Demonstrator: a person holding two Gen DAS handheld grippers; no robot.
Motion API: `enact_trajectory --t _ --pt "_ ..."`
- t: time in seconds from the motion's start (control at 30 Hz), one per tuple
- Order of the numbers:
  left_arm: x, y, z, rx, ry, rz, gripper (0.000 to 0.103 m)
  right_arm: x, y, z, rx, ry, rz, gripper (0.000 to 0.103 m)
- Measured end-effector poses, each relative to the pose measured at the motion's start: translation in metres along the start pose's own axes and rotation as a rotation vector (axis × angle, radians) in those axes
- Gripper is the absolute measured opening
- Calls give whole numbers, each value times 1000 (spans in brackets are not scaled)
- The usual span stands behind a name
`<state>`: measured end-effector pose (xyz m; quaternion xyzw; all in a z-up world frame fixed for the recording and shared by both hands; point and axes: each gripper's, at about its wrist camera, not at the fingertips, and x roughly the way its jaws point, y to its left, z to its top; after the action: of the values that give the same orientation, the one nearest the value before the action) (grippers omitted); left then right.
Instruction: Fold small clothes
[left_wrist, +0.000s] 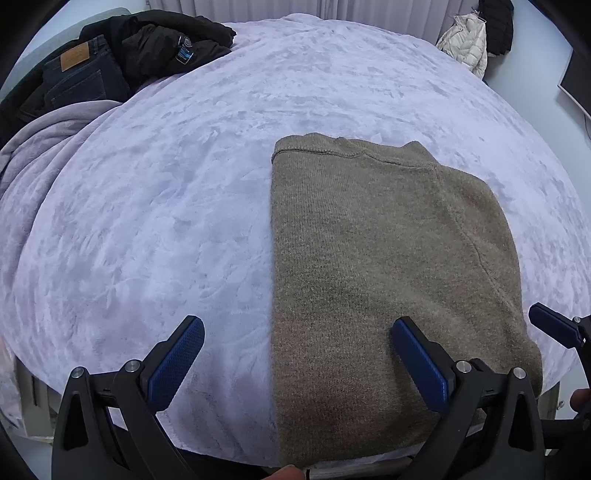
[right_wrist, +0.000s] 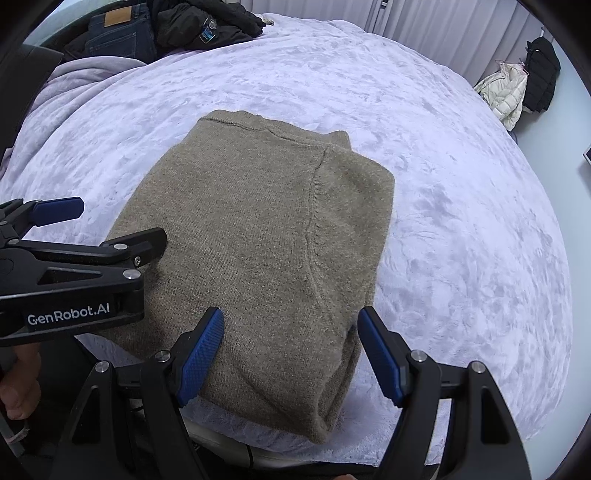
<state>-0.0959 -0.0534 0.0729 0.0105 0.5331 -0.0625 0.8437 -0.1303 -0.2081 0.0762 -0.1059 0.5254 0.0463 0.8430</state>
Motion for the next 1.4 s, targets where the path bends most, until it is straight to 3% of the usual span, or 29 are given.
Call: enact_trajectory --t 0.77,1.4 --pt "-16 -7 4 -19 -31 36 102 -17 -7 -2 -58 -19 -16 78" --pt "-18 -18 5 7 -14 92 102 -16 -6 5 -67 -71 48 78"
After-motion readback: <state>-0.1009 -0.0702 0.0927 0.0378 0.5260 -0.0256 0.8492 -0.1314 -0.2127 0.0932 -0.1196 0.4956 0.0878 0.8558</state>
